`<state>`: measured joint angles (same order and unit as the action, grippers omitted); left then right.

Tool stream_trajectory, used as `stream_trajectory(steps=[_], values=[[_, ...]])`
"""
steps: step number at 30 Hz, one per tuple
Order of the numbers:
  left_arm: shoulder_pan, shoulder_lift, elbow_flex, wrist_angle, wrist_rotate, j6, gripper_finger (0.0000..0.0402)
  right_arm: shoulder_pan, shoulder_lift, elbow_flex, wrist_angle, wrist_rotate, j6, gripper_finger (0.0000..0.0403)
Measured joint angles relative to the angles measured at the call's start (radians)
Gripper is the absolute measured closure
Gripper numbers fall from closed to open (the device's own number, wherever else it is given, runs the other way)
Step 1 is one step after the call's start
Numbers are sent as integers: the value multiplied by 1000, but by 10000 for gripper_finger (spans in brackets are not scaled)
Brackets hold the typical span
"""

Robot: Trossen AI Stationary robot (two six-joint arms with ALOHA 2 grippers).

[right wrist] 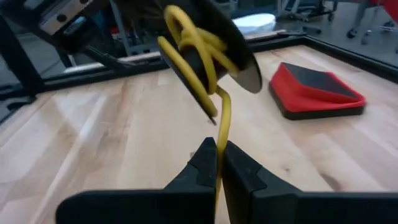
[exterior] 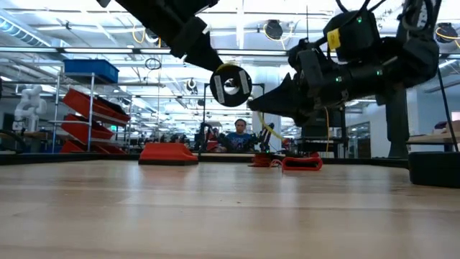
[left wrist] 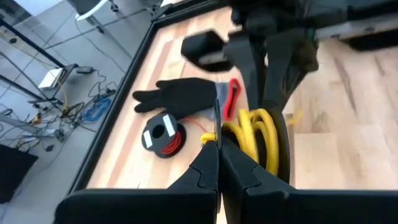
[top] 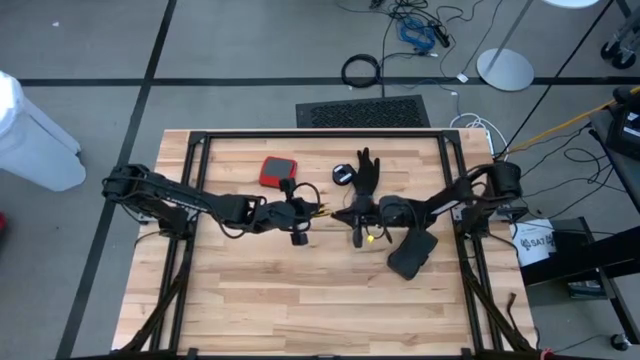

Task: Coil cords
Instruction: Coil the yellow wire onto spool

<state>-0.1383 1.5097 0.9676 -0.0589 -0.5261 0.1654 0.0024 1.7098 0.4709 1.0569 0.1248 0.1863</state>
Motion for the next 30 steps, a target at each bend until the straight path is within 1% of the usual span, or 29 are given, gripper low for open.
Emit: stream_trajectory(steps=[5,9,12,16,18,22,23,30], values=[[0,0,-9,-26,-43,0,401,18,-85,0,-104,8,-18,403],[2,7,-10,-34,-52,0,401,35,-134,0,-138,34,-36,403],[2,9,-10,-32,-53,0,401,39,-151,4,-139,36,-37,403],[5,27,-11,-10,-91,2,401,39,-152,37,-170,34,-27,403],[11,36,-10,15,-102,5,401,39,-152,57,-189,34,-29,403],[26,66,-10,79,-184,9,401,39,-152,100,-212,65,-39,403],[31,74,-10,106,-191,17,401,38,-152,111,-223,71,-42,402],[54,124,-10,275,-258,27,401,39,-148,162,-253,165,-74,402]])
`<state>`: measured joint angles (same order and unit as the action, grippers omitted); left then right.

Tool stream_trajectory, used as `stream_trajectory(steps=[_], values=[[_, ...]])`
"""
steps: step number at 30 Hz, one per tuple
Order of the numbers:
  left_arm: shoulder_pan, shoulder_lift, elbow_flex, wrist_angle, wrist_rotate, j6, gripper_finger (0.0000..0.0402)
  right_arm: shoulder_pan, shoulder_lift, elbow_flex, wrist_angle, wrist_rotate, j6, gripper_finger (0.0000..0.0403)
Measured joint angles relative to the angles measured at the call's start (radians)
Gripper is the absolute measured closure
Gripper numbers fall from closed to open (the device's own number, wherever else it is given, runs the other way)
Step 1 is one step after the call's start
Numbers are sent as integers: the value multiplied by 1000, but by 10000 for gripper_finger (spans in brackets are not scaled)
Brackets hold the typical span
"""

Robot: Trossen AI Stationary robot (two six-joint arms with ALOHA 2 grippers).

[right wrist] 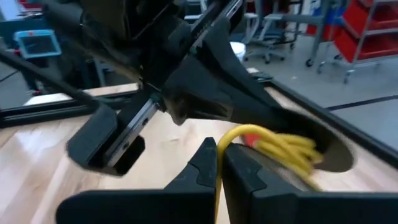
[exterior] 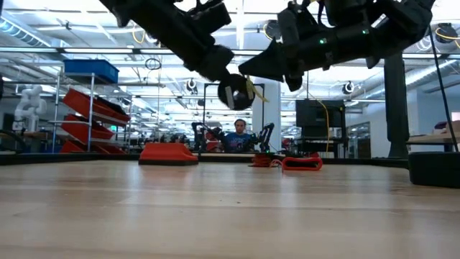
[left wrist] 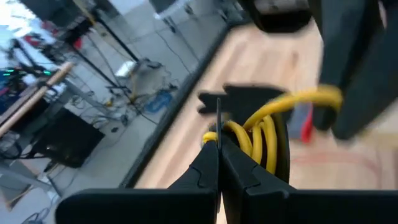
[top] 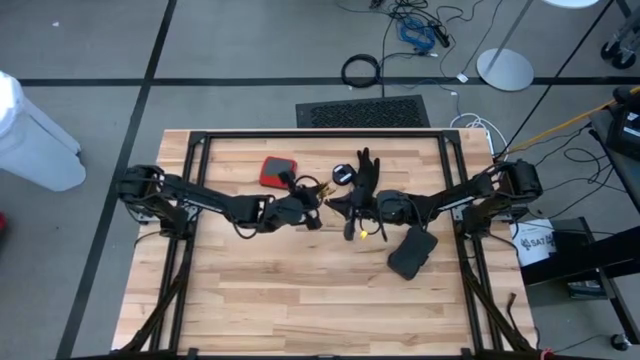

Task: Coil cords
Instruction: Coil the yellow wire onto spool

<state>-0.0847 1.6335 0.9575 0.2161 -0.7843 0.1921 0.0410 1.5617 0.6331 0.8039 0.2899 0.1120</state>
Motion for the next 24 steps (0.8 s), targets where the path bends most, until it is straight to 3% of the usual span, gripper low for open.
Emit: stream_trajectory(steps=[7,15,24], values=[[9,17,0,194,-32,-3,401,8,49,34,10,99,-45,402],[13,17,3,235,-30,-131,401,49,137,86,55,276,-166,402],[52,17,4,243,131,-299,401,91,180,93,70,466,-319,402]])
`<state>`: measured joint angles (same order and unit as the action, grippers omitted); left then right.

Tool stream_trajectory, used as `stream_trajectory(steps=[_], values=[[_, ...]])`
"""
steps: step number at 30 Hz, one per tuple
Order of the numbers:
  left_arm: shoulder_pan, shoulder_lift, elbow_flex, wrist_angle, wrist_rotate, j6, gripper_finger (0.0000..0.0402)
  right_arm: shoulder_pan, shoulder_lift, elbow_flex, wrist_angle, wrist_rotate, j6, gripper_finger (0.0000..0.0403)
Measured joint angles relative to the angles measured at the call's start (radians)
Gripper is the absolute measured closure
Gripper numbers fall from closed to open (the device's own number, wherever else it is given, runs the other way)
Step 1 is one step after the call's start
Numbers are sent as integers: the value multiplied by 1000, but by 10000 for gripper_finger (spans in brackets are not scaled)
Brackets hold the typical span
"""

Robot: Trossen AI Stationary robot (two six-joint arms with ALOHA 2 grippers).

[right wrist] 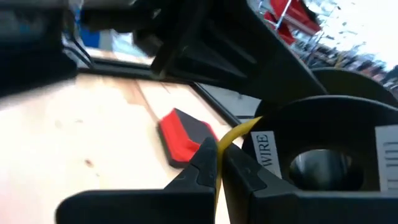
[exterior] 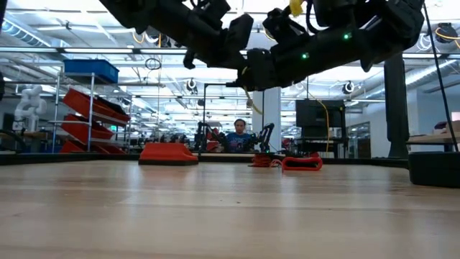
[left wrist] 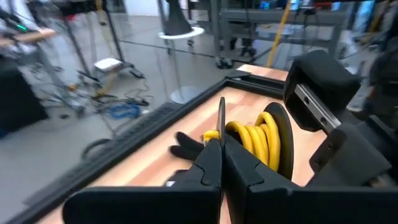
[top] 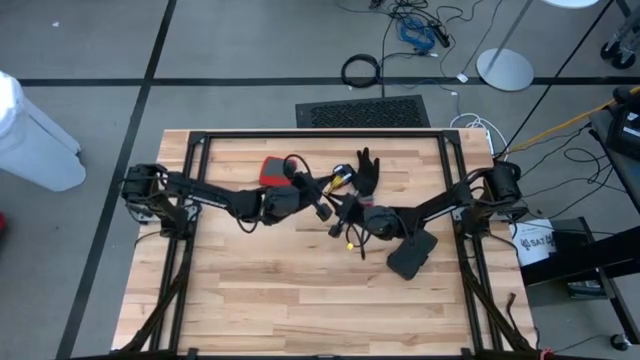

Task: Coil cords
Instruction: Coil the yellow wire onto spool

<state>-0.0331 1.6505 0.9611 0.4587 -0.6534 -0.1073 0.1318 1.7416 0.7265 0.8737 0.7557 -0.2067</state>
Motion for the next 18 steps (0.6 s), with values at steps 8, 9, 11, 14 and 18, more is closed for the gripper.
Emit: stream_trajectory(steps=[8,9,11,14,18], values=[[28,-2,5,-76,157,-68,401,39,3,-2,-42,95,-196,403],[30,-2,6,-93,179,-73,401,43,3,-2,-58,95,-204,402],[32,-3,6,-119,215,-76,401,45,3,-2,-97,94,-209,400],[33,-5,6,-142,257,-75,401,44,3,-2,-162,92,-181,399],[42,-30,5,-206,322,-95,401,44,3,-1,-200,88,-179,398]])
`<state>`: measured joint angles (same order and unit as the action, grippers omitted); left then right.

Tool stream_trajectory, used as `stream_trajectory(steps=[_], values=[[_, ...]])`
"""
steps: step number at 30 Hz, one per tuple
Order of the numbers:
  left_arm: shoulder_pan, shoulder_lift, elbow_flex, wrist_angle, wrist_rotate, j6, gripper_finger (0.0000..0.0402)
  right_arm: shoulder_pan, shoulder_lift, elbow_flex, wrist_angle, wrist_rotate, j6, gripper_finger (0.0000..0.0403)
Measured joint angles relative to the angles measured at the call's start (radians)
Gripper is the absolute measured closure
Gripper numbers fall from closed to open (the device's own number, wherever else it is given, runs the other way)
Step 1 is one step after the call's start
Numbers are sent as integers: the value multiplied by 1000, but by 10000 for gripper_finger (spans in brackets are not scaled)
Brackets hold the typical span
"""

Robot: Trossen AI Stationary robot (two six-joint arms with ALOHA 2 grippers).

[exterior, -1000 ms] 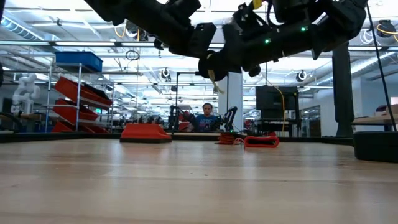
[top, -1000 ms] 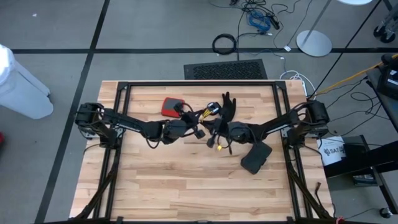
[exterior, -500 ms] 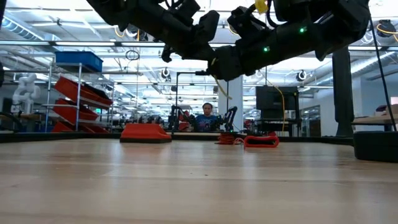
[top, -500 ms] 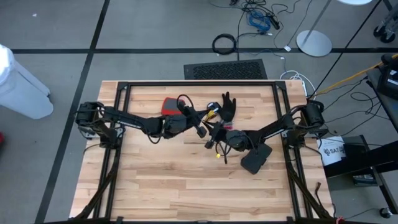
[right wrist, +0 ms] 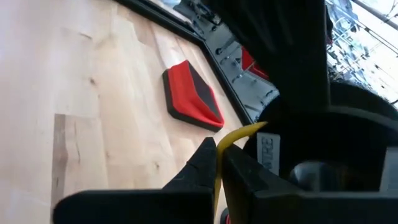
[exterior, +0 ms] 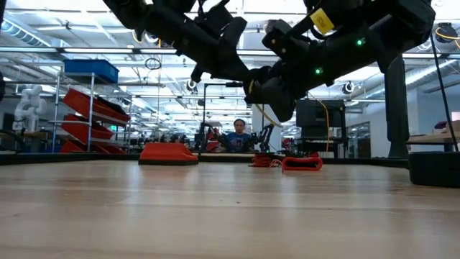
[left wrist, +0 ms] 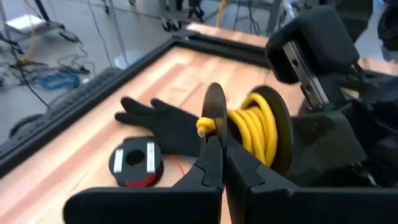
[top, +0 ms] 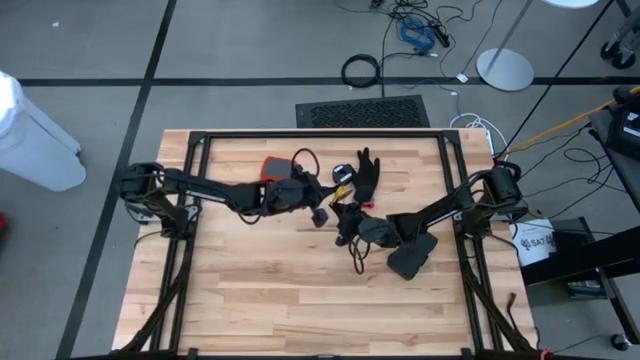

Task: Coil cords
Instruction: Coil the yellow wire onto spool

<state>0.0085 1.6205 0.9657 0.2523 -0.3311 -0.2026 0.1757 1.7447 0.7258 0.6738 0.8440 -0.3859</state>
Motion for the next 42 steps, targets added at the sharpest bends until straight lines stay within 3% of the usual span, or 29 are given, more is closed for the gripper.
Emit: stream_trajectory(steps=[7,25,35,39,42], values=[[0,-47,0,-122,32,-7,401,-1,-1,1,-48,6,-4,389],[-1,-54,-2,-183,179,-2,401,30,-1,-2,-164,-16,7,360],[-1,-54,-2,-236,291,33,401,58,-2,-2,-233,-12,26,360],[-8,-52,-3,-259,419,51,401,59,-9,-1,-230,14,4,360],[-9,-52,-3,-266,420,51,401,60,-19,-1,-233,10,-16,364]])
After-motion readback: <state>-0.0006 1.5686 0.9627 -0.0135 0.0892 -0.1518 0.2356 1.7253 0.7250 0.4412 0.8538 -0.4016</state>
